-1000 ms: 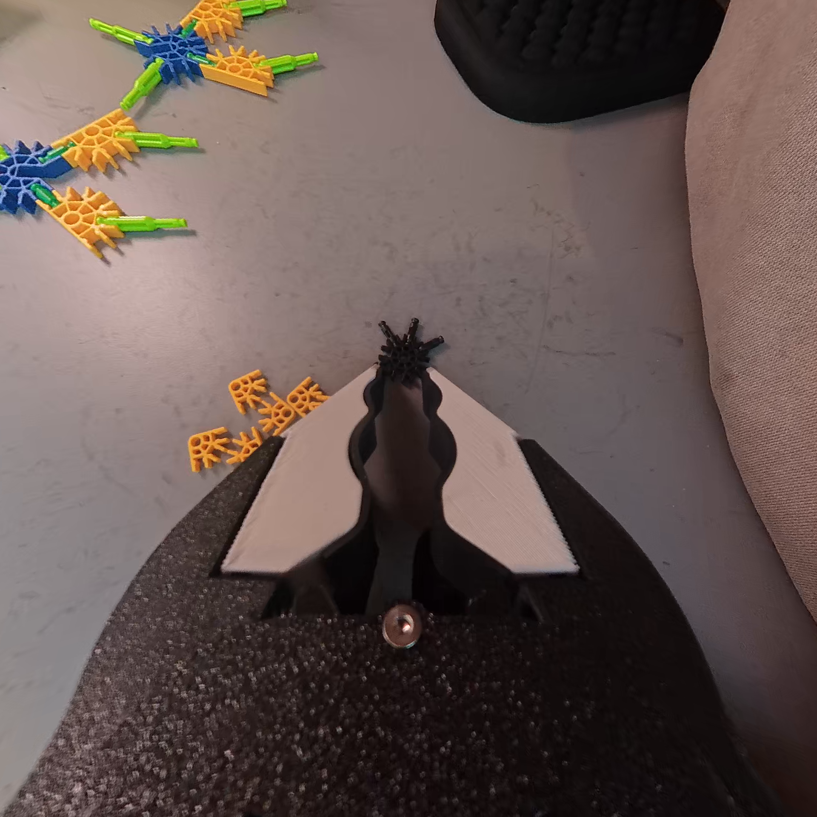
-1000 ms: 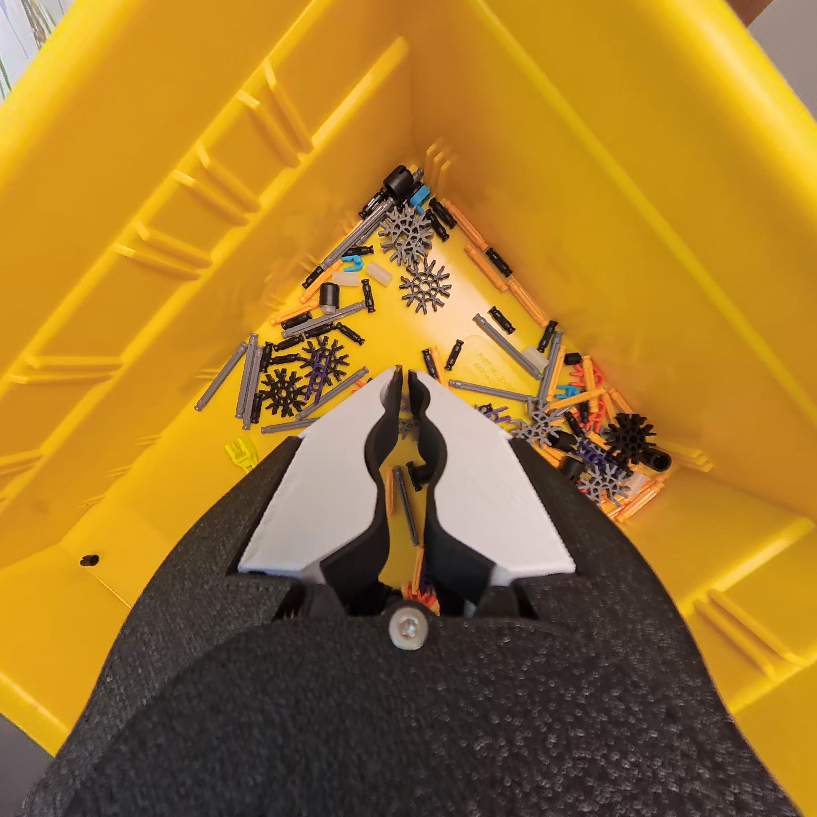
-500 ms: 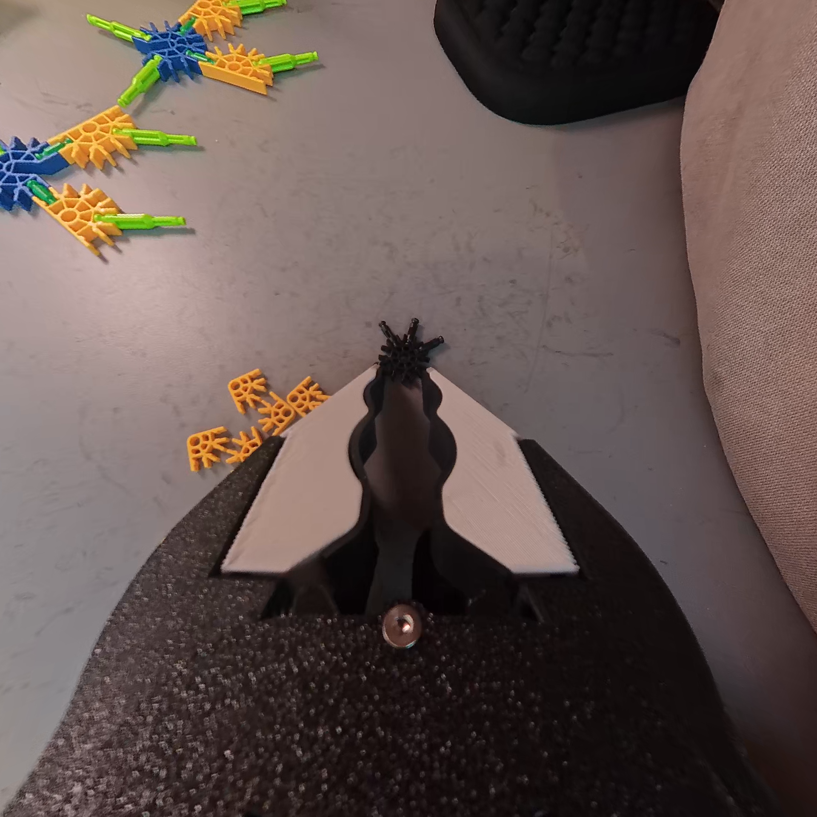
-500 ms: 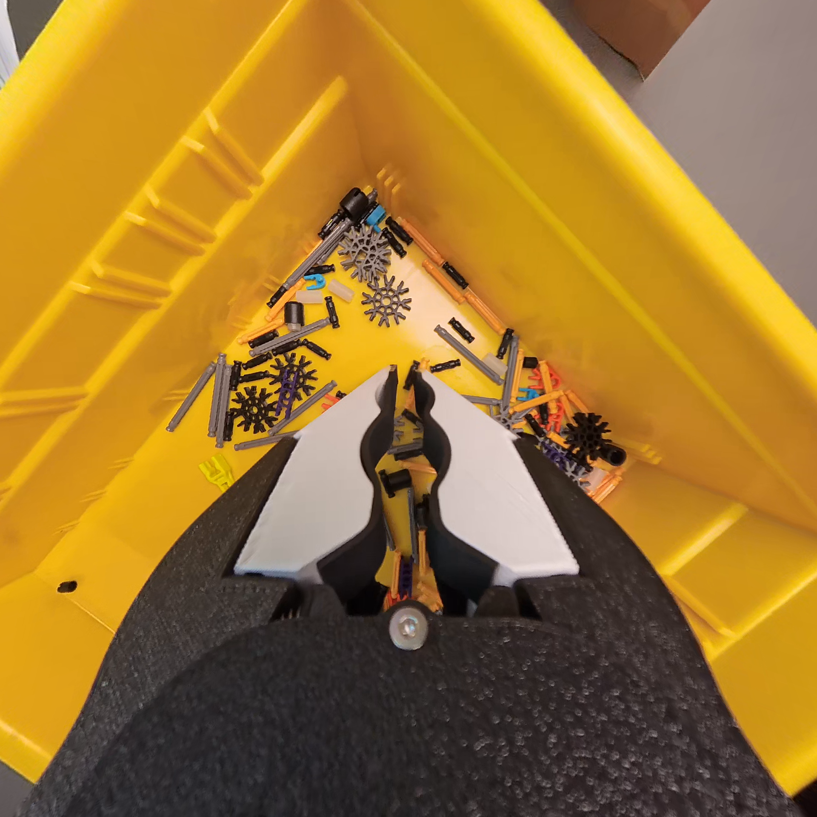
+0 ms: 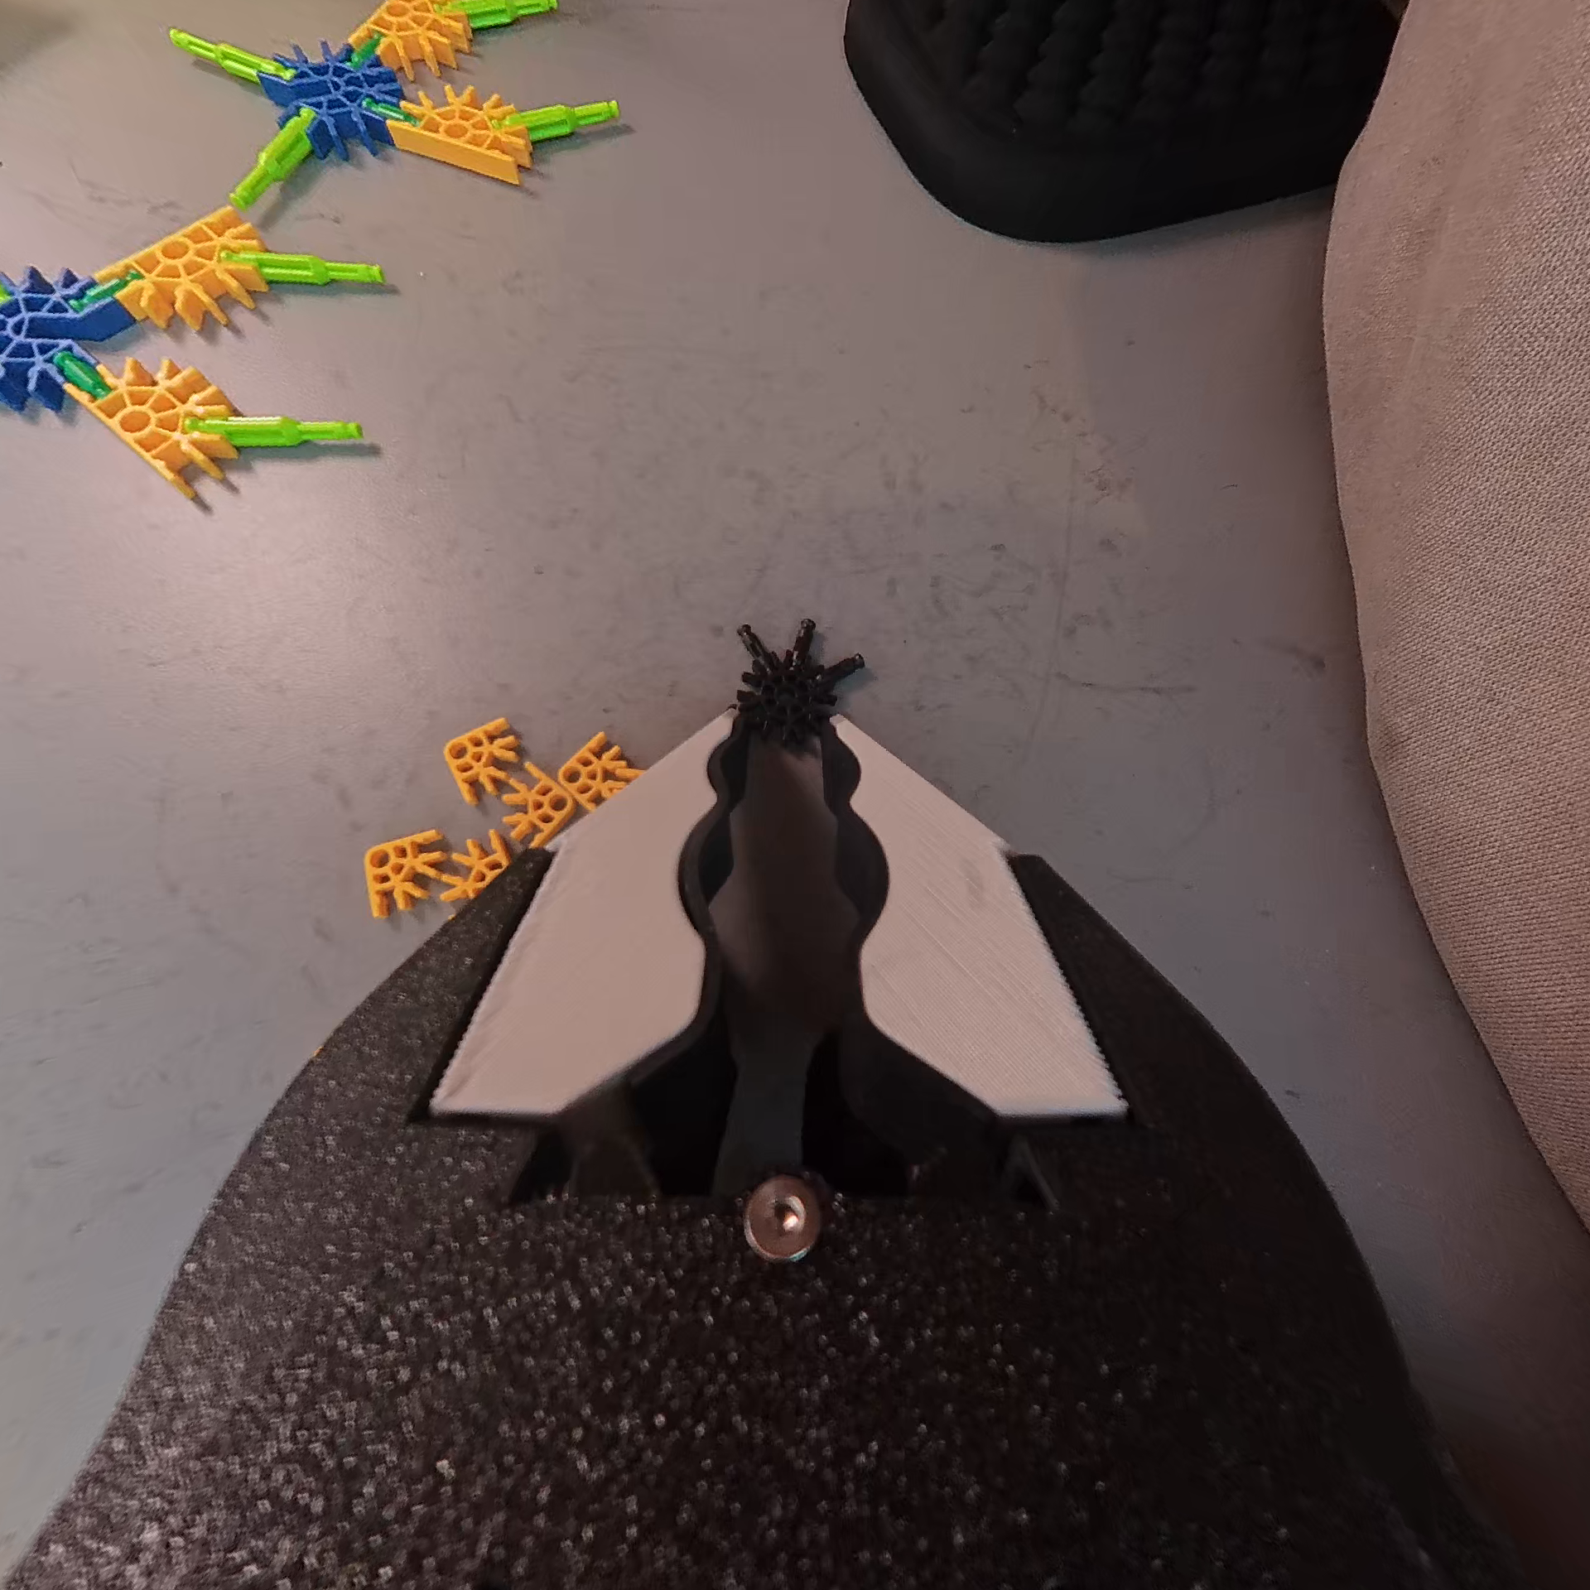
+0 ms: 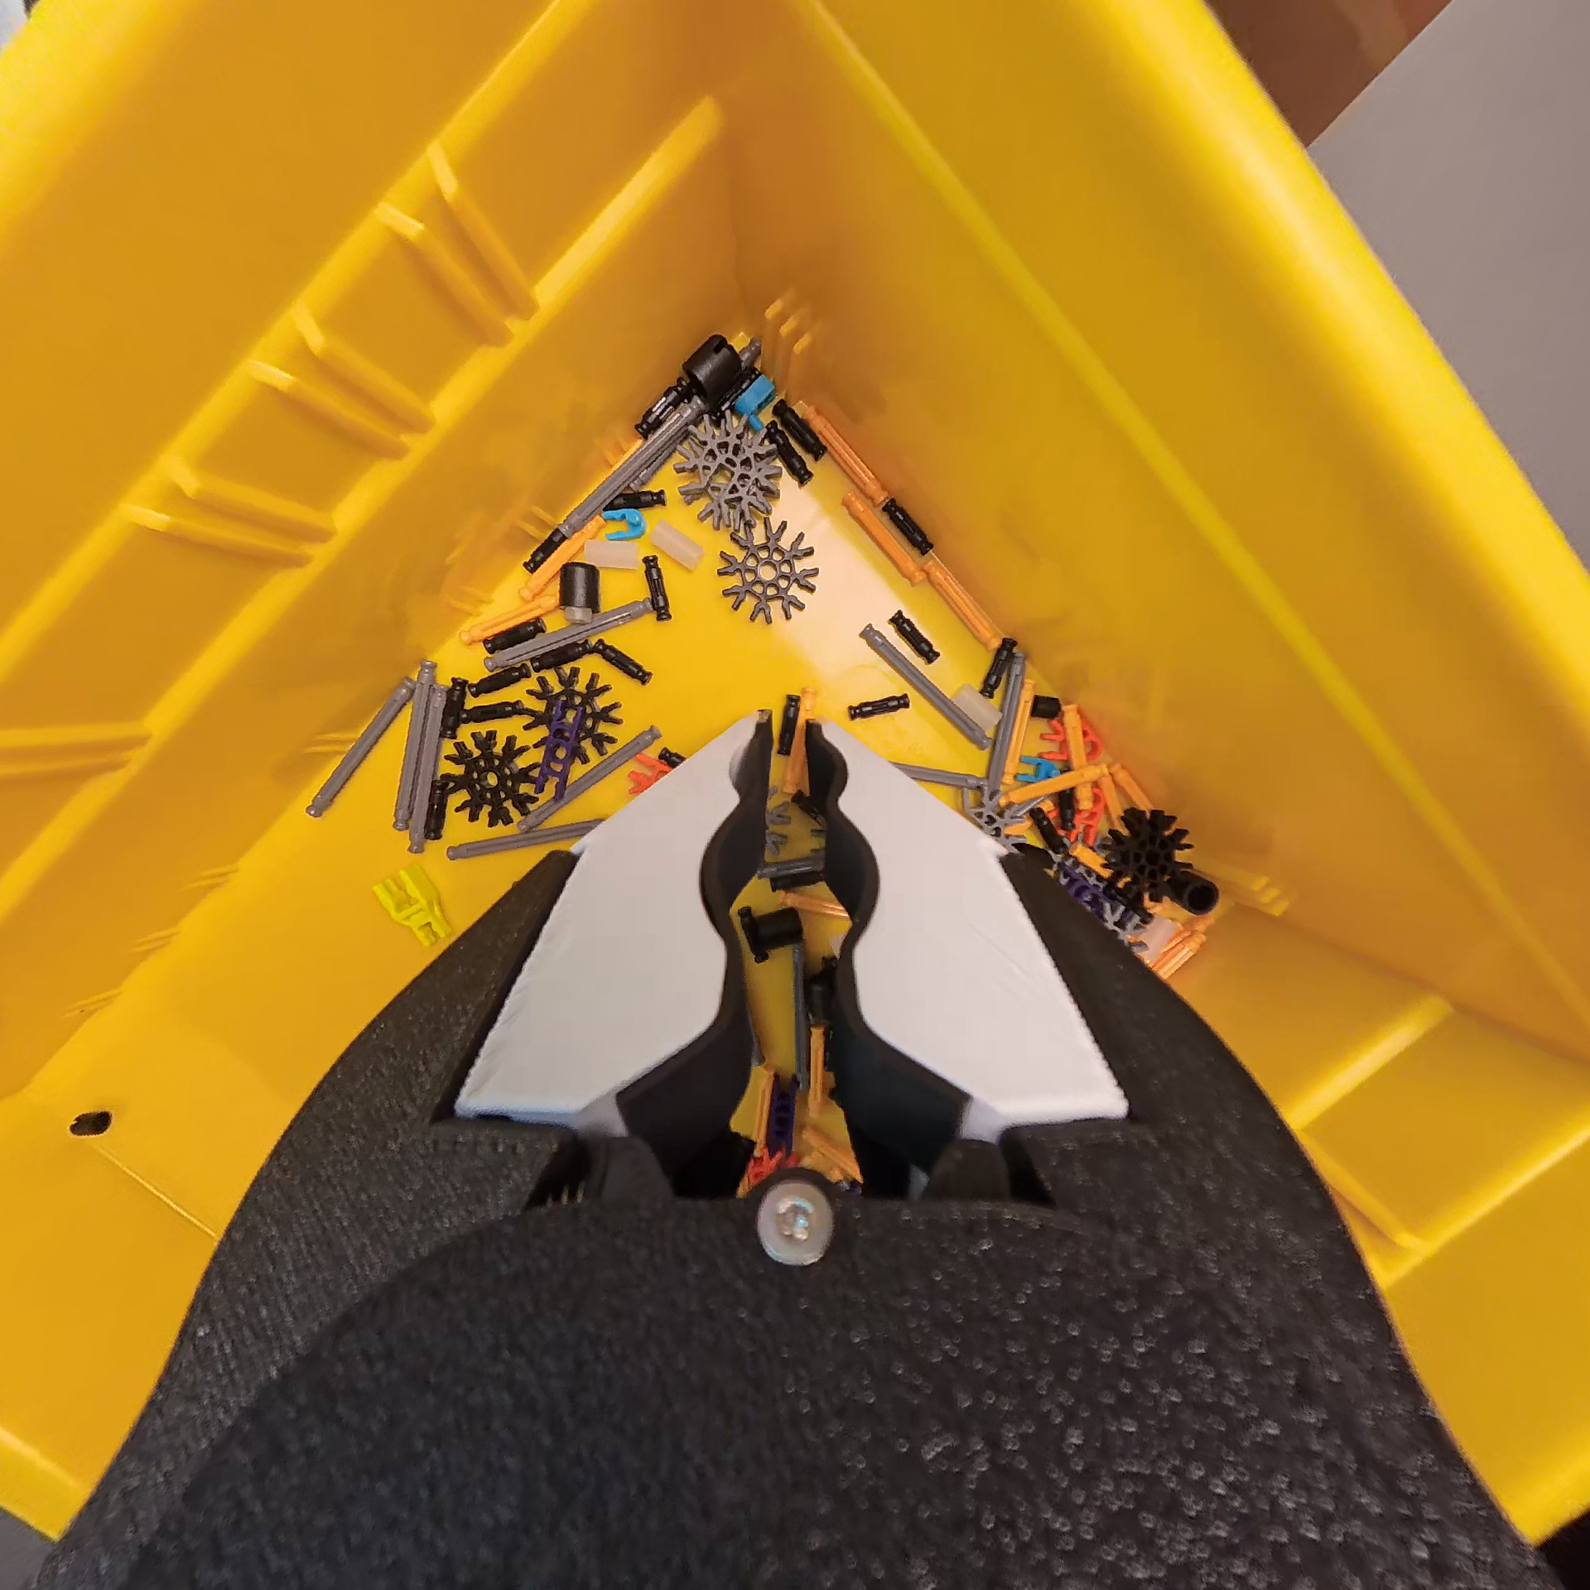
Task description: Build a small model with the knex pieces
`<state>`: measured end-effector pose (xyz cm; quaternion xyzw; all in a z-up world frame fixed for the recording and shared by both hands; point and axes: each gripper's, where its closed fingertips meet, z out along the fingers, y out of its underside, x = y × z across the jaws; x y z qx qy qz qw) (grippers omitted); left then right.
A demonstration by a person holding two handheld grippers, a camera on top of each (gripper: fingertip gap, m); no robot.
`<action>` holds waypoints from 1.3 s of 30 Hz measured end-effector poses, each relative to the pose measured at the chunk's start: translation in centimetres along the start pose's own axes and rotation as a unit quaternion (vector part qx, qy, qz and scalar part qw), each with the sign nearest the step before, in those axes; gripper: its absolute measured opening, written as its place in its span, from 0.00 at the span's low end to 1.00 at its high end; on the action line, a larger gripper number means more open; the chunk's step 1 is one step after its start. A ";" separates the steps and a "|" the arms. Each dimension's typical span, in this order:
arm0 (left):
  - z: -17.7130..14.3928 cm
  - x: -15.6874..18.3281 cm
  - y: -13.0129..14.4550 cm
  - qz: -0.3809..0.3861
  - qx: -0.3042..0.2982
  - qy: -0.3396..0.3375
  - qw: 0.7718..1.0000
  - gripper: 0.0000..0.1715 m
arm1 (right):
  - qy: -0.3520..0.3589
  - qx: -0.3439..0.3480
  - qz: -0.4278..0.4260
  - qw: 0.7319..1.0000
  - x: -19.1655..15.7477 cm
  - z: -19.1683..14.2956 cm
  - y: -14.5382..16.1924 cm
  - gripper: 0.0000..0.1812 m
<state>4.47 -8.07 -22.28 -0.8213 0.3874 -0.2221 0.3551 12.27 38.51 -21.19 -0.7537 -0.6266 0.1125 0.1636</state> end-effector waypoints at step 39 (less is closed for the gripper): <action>0.0 0.0 0.0 -0.002 0.000 0.003 1.000 0.10 | -0.009 -0.043 0.043 0.998 -2.1 0.1 1.3 0.03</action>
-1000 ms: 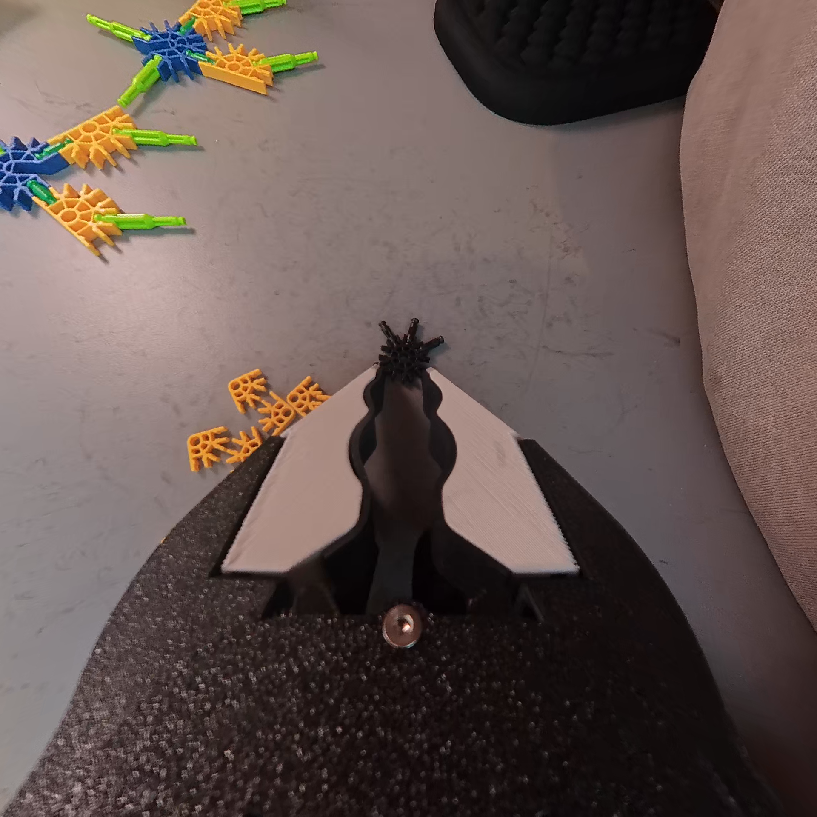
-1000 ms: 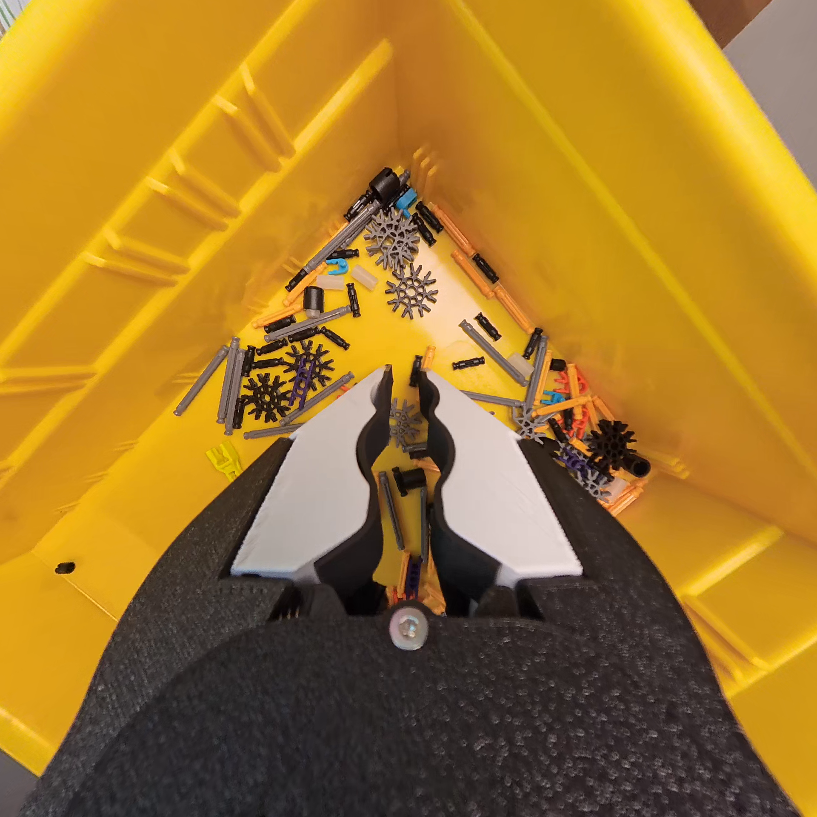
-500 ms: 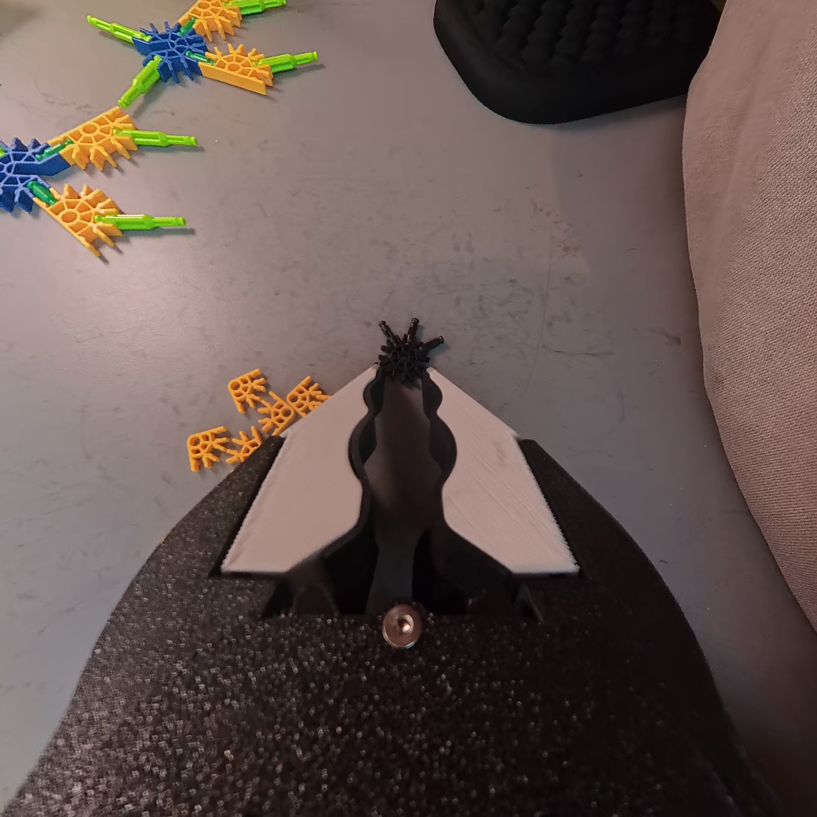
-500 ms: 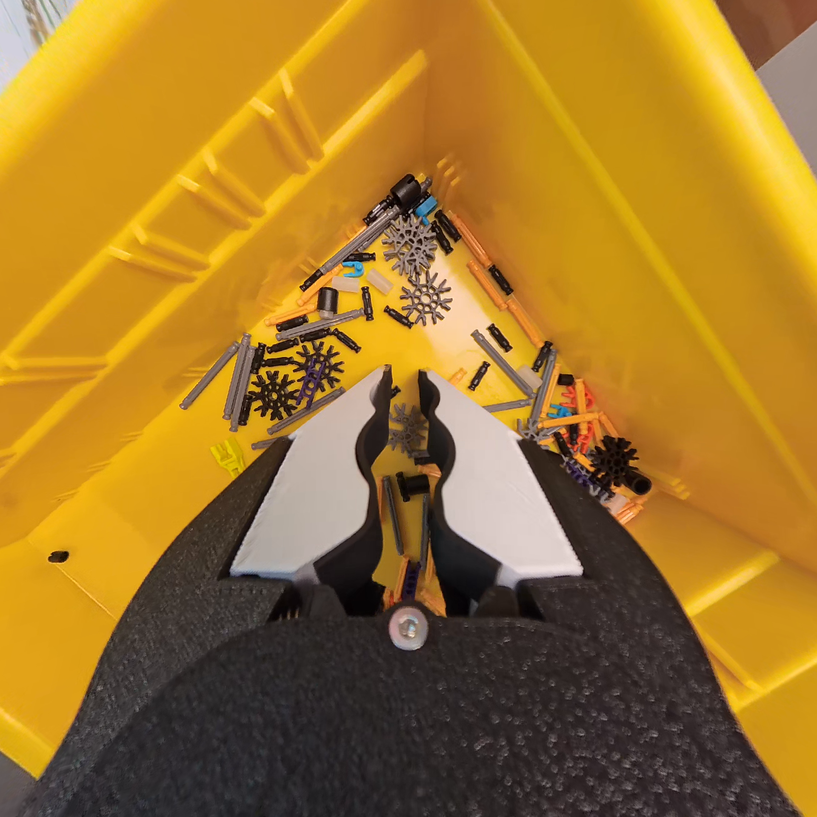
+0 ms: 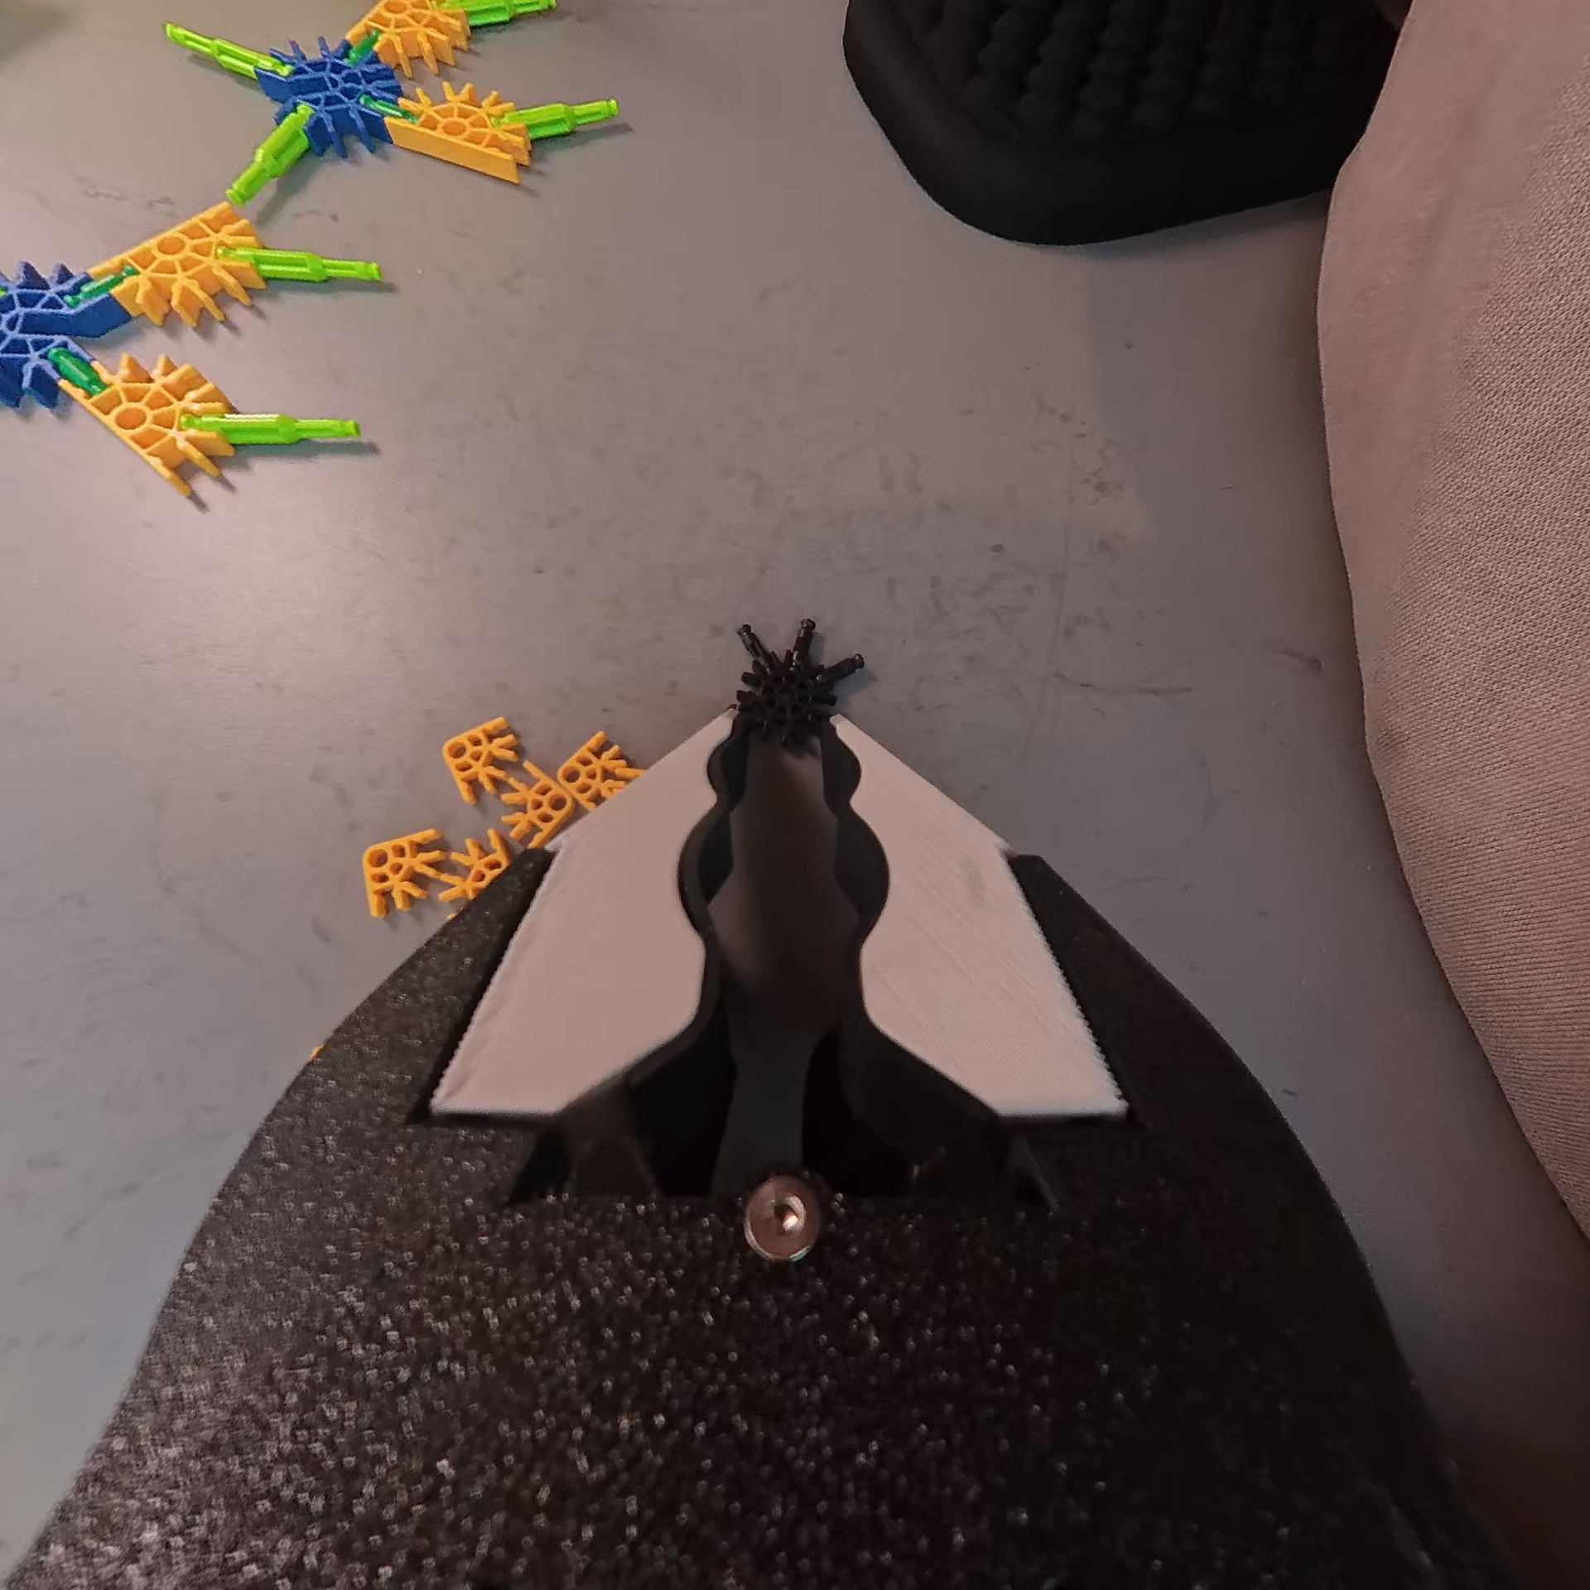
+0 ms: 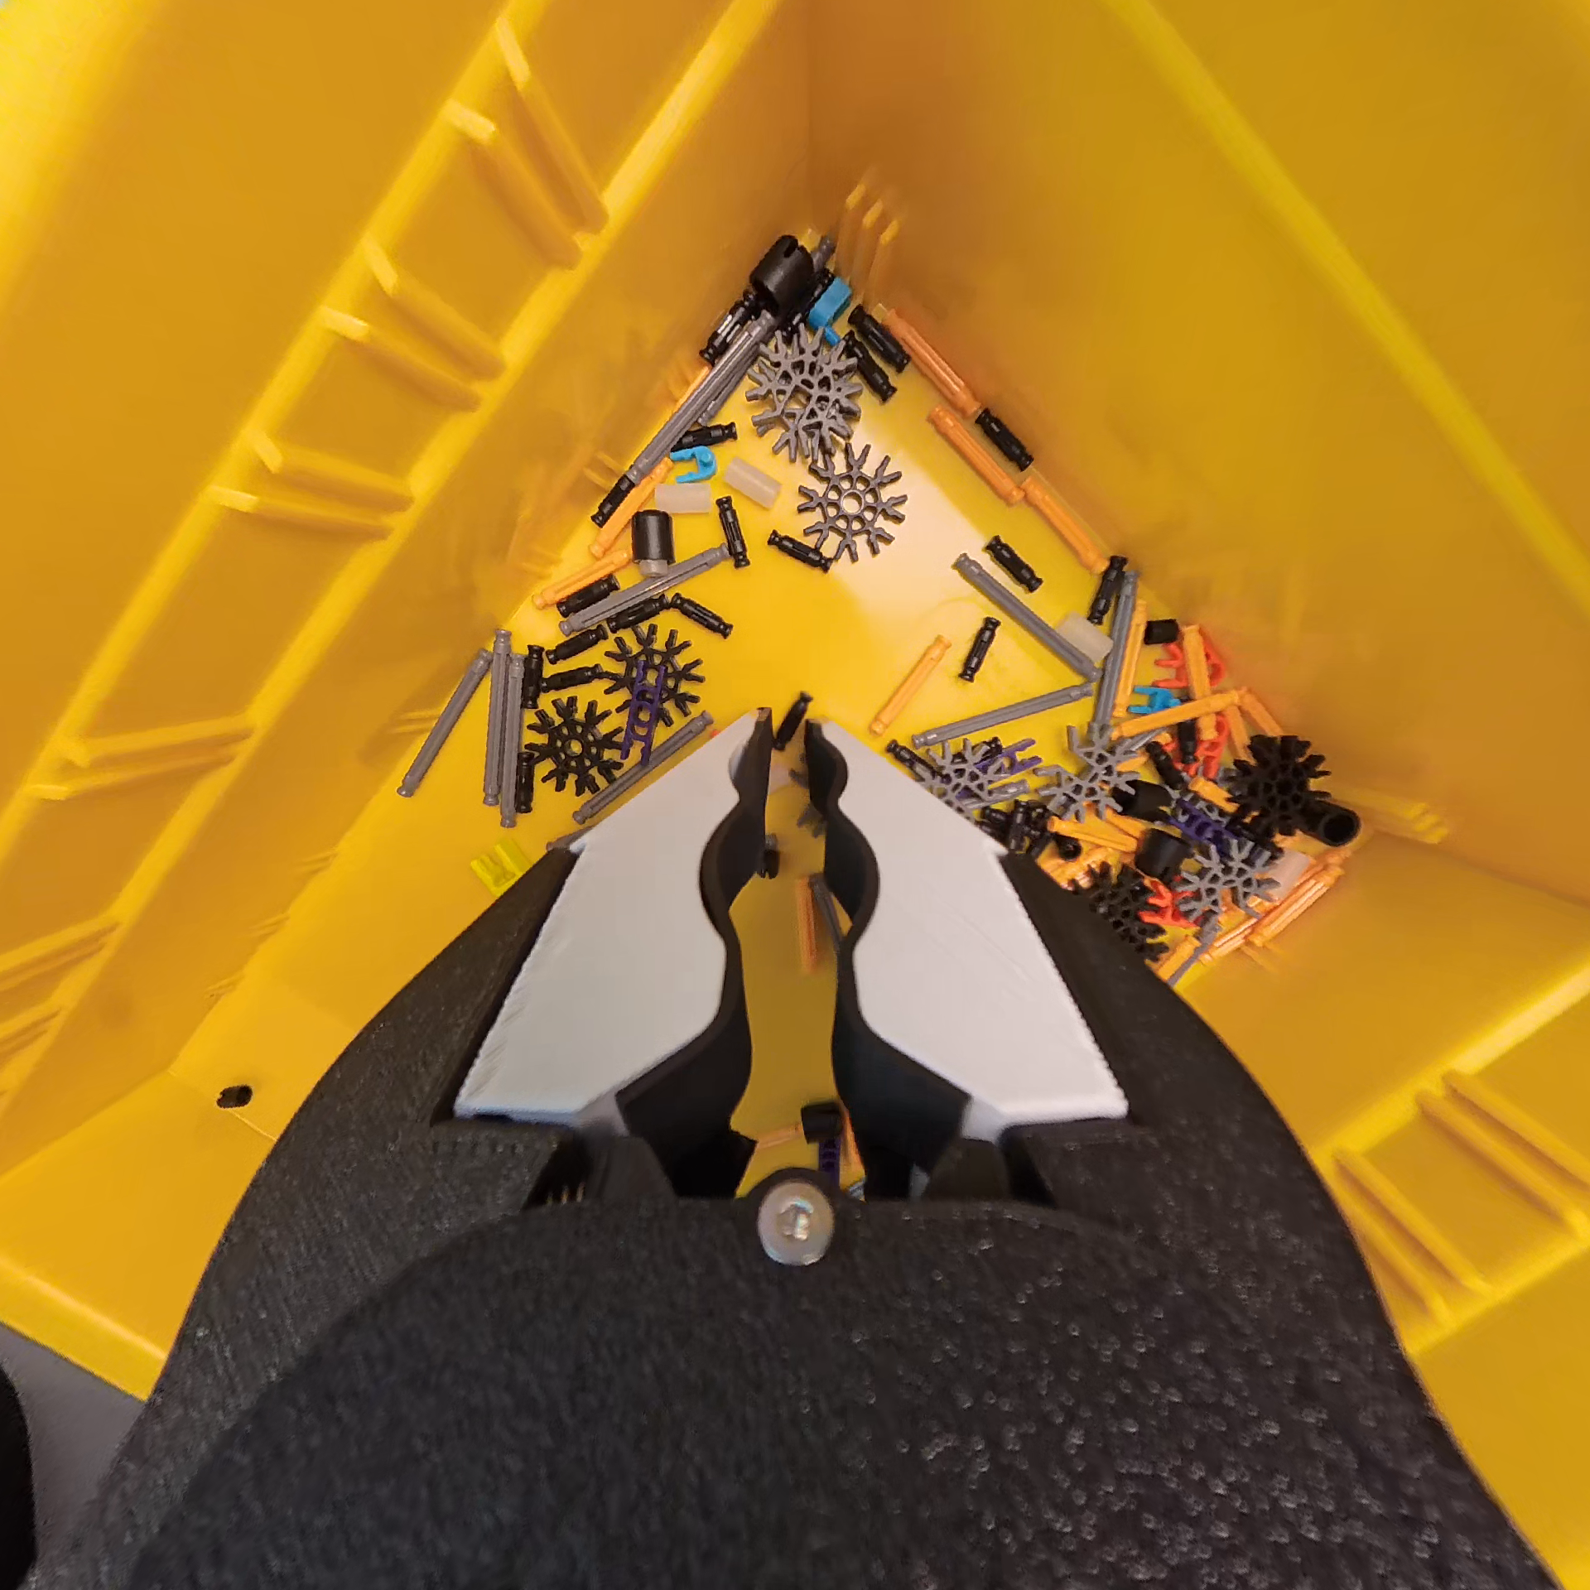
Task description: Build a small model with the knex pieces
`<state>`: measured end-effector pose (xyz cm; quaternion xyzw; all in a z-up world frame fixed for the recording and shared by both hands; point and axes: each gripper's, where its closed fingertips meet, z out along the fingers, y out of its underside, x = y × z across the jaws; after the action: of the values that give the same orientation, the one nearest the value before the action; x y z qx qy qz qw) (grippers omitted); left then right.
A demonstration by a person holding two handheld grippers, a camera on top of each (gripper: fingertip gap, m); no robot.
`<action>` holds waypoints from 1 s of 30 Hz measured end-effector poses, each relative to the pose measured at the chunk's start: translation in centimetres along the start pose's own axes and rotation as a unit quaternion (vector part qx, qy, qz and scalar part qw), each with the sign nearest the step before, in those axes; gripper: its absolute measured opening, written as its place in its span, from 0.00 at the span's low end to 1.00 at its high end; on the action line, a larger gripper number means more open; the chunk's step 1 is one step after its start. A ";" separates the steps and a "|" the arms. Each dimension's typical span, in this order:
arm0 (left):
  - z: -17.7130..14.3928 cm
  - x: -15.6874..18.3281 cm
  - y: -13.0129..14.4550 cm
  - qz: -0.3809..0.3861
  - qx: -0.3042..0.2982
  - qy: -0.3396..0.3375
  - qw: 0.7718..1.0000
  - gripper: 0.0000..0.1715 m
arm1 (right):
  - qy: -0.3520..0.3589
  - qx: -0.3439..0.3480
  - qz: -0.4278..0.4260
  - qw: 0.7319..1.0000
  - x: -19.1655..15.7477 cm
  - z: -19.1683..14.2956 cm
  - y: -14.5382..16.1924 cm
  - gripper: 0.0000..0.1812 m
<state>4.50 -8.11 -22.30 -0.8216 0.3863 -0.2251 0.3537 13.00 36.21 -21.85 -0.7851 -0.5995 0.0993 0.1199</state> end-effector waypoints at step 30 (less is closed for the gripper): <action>0.2 1.8 0.1 0.084 -0.007 0.057 0.995 0.09 | -0.253 0.128 -0.470 0.836 -44.4 -2.4 5.1 0.00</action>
<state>5.69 -9.47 -22.33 -0.7744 0.4755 -0.2381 0.3427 6.84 -8.06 -20.58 -0.3337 -0.8878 0.3019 0.0960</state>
